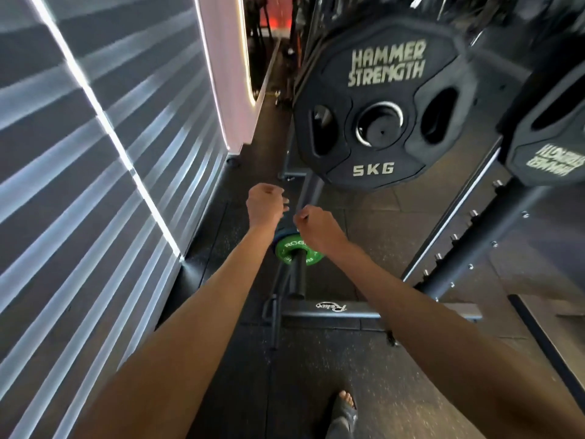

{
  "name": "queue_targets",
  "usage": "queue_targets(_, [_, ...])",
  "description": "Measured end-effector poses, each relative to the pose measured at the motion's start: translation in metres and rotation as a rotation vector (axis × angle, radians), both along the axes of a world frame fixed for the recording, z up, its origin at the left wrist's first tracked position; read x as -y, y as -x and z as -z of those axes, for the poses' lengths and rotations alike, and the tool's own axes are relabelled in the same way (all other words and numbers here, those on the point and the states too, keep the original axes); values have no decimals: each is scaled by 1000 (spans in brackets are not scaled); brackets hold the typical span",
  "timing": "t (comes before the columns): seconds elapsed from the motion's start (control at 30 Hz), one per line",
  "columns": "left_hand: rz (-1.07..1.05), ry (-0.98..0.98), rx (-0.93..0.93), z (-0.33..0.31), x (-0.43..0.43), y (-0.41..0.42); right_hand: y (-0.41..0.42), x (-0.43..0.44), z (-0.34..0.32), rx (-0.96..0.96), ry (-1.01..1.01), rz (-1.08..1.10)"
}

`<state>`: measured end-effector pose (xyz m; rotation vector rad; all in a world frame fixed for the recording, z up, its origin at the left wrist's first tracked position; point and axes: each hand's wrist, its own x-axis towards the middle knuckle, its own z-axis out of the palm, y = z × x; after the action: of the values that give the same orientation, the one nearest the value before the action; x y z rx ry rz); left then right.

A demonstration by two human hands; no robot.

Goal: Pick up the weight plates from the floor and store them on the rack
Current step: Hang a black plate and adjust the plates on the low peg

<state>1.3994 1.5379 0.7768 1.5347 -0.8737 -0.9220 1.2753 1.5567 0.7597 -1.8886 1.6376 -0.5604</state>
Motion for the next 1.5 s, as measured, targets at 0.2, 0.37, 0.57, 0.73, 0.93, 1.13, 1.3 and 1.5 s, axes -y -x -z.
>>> queue_targets(0.2, [25,312,78,-110,-23,13,-8,-38,-85,43,196,-11])
queue_targets(0.37, [34,511,236,-173,-39,39,23,-59,-156,228,484,63])
queue_targets(0.57, [104,576,370,-174,-26,59,107,-65,-215,383,1120,356])
queue_targets(0.73, [109,678,304,-158,-17,62,159,-8,-189,333,871,416])
queue_targets(0.93, [30,745,278,-152,-11,65,152,13,-162,528,718,313])
queue_targets(1.13, [-59,904,452,-155,0,68,141,26,-146,637,819,421])
queue_targets(1.3, [-52,954,451,-151,19,66,135,41,-145,662,822,480])
queue_targets(1.5, [-106,981,422,-147,36,68,134,59,-149,596,881,481])
